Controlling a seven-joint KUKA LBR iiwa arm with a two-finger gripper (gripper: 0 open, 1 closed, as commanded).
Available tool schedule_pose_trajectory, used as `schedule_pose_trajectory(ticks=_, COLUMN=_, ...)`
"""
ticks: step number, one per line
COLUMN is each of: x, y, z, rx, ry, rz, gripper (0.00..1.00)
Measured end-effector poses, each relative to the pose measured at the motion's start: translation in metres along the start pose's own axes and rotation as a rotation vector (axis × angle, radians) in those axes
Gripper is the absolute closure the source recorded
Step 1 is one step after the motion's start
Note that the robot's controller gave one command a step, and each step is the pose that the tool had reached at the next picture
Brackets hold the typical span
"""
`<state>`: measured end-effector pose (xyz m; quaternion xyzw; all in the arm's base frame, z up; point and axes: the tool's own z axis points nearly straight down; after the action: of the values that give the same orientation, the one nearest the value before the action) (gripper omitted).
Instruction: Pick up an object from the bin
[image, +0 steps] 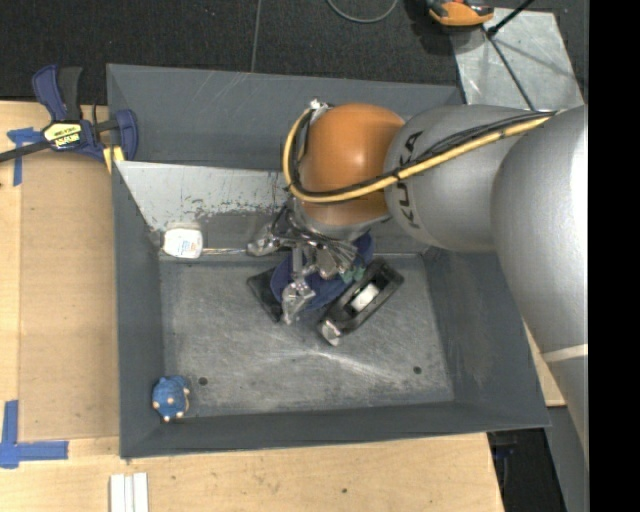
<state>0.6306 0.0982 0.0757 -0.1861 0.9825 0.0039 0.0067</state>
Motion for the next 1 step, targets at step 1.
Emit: schedule_pose_trajectory(ticks=1, x=-0.0021, y=0.0012, z=-0.0018, rx=0.003, ry=0.004, rz=0.000, gripper=0.00)
